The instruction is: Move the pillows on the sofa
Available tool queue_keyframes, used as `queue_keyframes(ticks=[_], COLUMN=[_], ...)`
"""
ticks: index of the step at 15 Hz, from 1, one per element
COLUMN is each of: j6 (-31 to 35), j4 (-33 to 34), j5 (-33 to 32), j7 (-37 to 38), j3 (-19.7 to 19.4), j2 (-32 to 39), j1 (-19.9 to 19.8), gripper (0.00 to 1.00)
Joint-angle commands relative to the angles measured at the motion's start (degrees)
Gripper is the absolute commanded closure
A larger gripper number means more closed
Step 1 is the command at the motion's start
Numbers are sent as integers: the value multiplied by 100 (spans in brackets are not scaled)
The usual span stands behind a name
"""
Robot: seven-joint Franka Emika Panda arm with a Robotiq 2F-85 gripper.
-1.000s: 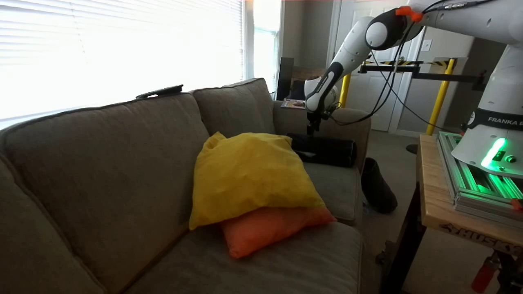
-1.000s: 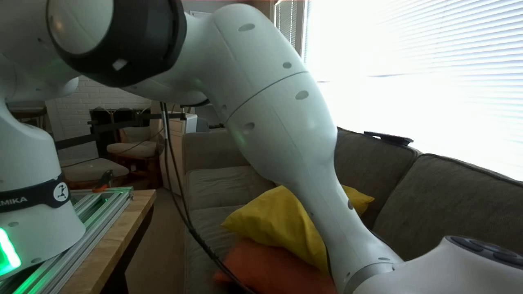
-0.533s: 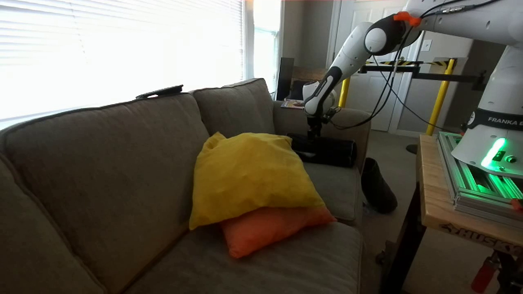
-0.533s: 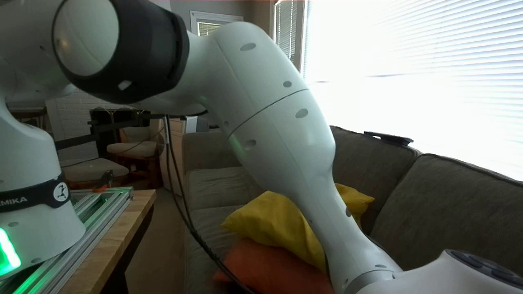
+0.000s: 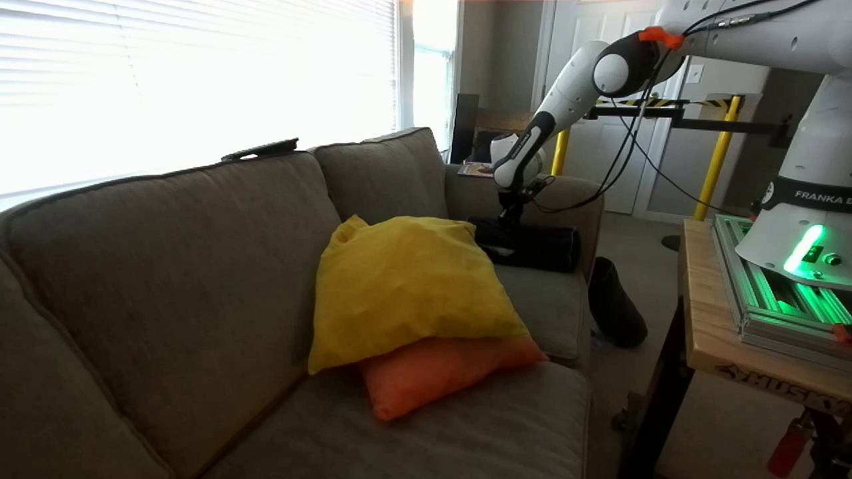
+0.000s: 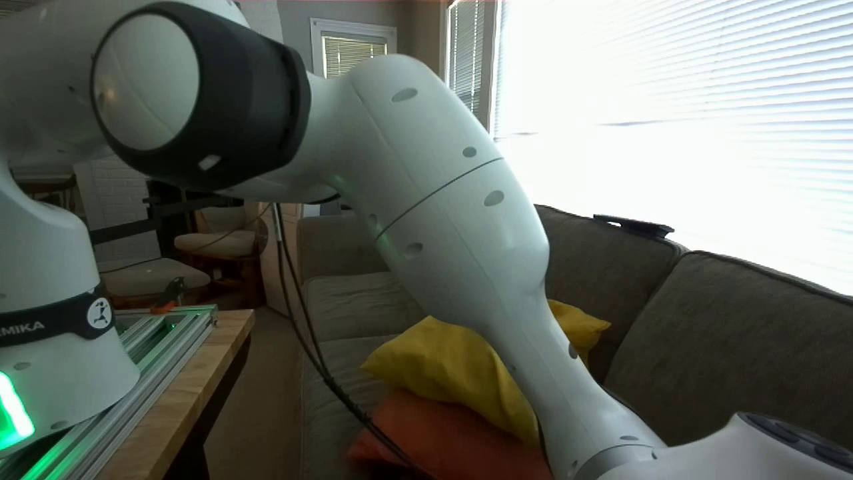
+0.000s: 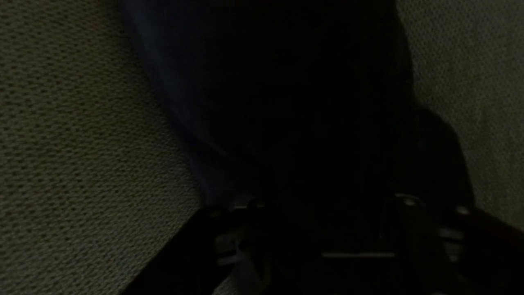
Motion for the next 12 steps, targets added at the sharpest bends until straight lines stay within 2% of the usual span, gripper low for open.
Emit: queue_keyframes(ticks=[1,4,5,12], j6=[-445,-399,-350,0], j4=[226,-375,-543,-1793], j5=[159,-44,-124,-485], j7=[44,-630,-919,-2867], j3=[206,332,352,249], j2=[46,-452,-591,-1568], j1=[-87,-34,-29,16], gripper=[77,95,99,98])
